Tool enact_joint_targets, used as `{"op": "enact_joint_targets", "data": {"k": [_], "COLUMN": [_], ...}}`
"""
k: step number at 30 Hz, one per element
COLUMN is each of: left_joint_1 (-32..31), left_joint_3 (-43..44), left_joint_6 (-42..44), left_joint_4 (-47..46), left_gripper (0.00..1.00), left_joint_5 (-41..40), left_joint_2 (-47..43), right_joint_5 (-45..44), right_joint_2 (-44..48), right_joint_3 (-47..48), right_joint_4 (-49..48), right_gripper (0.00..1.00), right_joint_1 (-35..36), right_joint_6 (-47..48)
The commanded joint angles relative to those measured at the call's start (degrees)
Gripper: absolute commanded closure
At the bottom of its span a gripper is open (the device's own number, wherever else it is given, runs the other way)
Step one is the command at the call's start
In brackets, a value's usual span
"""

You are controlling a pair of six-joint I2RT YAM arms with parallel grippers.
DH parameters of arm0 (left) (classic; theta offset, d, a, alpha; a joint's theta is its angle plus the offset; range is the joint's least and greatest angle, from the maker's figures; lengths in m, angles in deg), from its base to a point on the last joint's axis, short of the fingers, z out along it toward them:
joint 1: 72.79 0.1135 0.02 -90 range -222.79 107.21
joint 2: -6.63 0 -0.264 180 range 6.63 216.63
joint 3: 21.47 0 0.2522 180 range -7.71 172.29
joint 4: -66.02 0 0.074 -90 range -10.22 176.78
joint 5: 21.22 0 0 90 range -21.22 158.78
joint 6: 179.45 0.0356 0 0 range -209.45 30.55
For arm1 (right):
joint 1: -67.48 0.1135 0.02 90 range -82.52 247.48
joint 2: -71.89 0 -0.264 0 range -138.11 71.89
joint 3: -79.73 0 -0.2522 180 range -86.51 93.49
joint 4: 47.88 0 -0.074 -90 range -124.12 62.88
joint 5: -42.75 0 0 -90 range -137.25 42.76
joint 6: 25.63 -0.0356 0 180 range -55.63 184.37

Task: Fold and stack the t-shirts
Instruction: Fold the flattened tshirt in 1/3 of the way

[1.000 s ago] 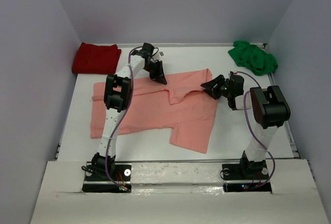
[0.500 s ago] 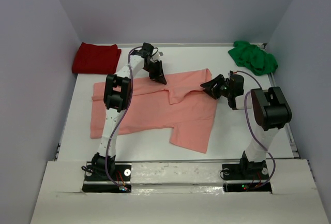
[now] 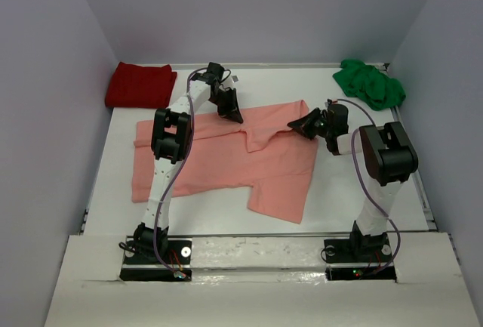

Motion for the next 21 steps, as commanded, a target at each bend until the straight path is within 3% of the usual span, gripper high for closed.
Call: {"op": "enact_joint_targets", "data": {"k": [1,8,12,14,16,21], "left_joint_1": [1.57,1.57,1.48,1.57,1.57,1.57], "left_joint_3": [-1.27,-1.36,-1.44,-1.44,-1.44,-1.44], "left_joint_6": [2.98,3.07,3.07,3.07,3.15,3.07], "left_joint_4": [3.73,3.64,3.73,3.82,3.82,3.82], "left_gripper": [0.97,0.97,0.97,0.97,0.97,0.97], "left_joint_5": [-8.5,-8.59,-8.59,-8.59,-8.59,-8.59], "left_joint_2": [4.28,4.37,4.46,4.46,4.46,4.37], "right_joint_5": [0.25,1.31,2.1,2.27,2.19,1.83], "right_joint_2": [0.85,-1.88,-5.56,-6.79,-8.55,-11.19], "right_joint_3": [3.82,8.74,12.52,14.1,17.0,19.56], "right_joint_4": [1.65,1.75,1.92,2.27,2.71,3.15], "right_gripper": [0.97,0.92,0.82,0.64,0.56,0.47], "right_joint_1": [0.23,0.23,0.75,1.36,1.37,1.9], "right_joint_6": [0.07,-1.42,-2.21,-2.3,-2.47,-2.65]}}
